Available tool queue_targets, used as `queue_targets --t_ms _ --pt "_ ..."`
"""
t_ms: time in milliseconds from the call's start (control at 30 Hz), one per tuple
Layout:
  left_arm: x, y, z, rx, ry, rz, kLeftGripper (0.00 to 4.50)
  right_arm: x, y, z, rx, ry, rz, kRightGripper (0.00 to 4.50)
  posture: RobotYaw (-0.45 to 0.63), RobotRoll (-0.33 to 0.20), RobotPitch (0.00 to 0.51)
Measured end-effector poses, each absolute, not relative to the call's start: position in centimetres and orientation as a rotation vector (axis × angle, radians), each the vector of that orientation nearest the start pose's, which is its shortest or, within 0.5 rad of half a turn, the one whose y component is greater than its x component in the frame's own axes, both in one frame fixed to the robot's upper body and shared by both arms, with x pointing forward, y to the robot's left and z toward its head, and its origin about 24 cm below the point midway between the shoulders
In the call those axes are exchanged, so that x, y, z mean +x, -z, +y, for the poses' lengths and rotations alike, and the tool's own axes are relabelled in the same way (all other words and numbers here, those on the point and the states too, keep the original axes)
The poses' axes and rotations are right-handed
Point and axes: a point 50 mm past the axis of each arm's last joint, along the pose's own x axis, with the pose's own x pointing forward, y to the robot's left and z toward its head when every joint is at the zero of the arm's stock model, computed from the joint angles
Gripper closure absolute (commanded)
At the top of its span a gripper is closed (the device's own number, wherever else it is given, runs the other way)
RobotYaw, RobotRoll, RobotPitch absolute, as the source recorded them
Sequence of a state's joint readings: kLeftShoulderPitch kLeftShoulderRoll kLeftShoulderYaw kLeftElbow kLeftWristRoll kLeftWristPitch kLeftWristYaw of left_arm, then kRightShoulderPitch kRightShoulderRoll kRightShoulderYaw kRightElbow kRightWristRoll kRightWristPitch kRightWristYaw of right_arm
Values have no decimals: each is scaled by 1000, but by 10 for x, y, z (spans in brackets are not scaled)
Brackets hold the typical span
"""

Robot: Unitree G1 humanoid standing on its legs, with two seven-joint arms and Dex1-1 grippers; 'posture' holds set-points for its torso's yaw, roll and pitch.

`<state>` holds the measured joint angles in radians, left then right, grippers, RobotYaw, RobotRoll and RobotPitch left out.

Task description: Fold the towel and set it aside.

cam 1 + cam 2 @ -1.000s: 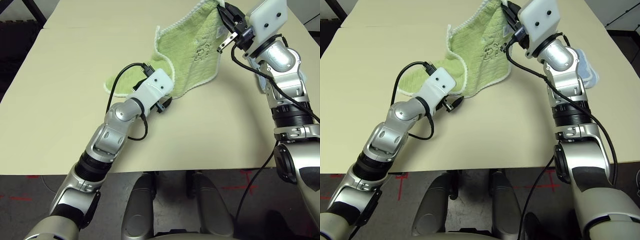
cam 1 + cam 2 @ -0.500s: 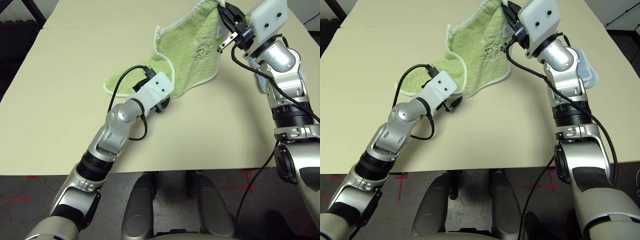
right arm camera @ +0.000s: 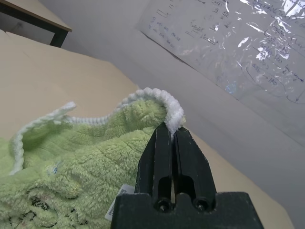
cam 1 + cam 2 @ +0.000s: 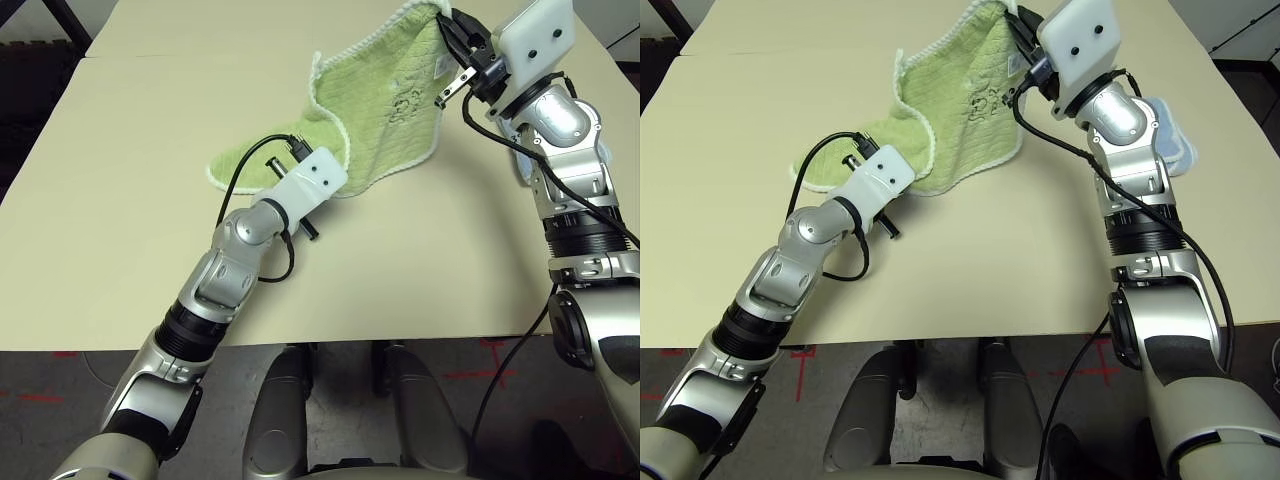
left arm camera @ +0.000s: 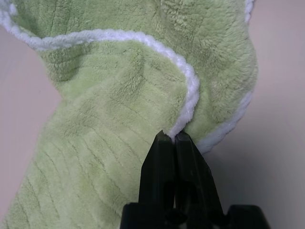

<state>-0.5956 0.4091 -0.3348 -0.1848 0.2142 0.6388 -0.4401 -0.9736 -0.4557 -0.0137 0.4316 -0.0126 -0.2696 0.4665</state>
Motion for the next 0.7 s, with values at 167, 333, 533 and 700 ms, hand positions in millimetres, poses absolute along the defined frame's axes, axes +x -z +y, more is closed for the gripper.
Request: queue_targets --t_ms 167,333,533,700 --pt "319 -171 107 688 527 11 4472 361 -287 -163 -603 -431 -700 4500 -12 0 297" --pt "334 -211 130 532 392 -68 4472 363 -284 -166 -587 -416 -666 4500 -4 0 292" --pt "344 -238 160 355 277 -102 4472 366 -276 -170 -564 -395 -617 4500 10 0 287" --pt "346 -237 170 327 236 -83 4472 368 -262 -175 -548 -381 -556 4500 15 0 278"
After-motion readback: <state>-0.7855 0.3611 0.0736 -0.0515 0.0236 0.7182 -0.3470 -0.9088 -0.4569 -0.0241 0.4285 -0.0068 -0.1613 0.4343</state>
